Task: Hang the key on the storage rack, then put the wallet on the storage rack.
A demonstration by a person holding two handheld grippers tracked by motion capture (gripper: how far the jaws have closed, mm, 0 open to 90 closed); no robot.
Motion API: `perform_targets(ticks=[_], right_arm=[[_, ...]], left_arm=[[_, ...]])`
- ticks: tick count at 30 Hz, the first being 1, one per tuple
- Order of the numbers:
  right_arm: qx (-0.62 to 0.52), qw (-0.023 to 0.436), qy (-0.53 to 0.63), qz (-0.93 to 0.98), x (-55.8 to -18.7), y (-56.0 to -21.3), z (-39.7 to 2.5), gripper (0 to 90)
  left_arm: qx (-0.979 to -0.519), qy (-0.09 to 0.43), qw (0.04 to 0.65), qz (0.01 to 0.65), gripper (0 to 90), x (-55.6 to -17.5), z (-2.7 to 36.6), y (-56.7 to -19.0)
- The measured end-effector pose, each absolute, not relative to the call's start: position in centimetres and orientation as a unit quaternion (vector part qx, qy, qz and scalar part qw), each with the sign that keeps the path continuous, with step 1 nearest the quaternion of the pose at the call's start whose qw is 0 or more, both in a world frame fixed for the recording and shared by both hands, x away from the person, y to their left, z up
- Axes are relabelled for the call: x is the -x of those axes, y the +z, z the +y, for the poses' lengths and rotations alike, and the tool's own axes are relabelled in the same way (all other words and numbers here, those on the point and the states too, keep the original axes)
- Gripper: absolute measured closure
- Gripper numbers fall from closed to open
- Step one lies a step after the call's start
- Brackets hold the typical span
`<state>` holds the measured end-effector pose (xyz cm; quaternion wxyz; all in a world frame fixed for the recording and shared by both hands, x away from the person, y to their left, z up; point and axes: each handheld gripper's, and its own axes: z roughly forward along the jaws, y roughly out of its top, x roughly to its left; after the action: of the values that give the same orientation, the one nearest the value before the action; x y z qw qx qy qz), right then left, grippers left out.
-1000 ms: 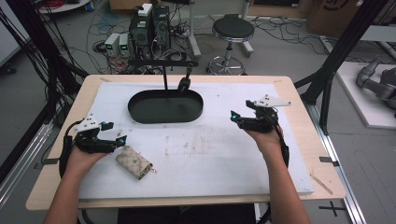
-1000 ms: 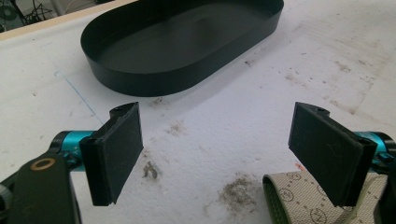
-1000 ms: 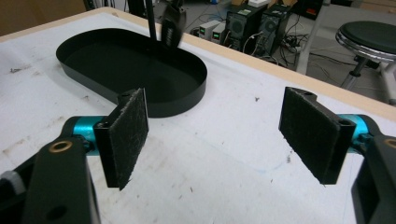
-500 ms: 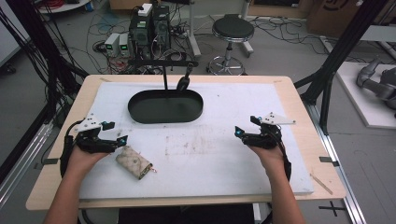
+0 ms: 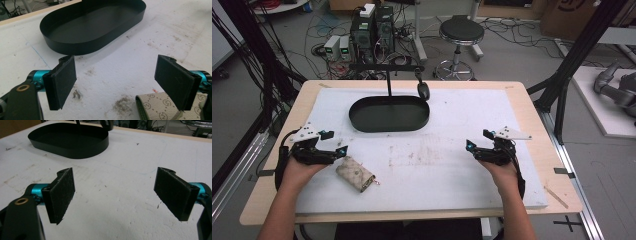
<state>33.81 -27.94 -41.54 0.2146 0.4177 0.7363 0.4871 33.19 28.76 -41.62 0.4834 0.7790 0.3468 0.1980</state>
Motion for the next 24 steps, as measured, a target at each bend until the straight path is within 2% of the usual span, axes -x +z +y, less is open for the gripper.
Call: perform_targets(ticks=[12,24], right_arm=[[-0.417,0.208,0.494,0.734,-33.8,-41.3,-27.6,17.5],[-0.370,0.185,0.500,0.761,-34.6,-40.4,-22.8,17.6]], left_arm=[[-0.778,0.201,0.478,0.356,17.5,-32.7,29.6,-41.7],[-0.764,0.224,0.469,0.383,17.5,-30.0,32.8,-41.5]])
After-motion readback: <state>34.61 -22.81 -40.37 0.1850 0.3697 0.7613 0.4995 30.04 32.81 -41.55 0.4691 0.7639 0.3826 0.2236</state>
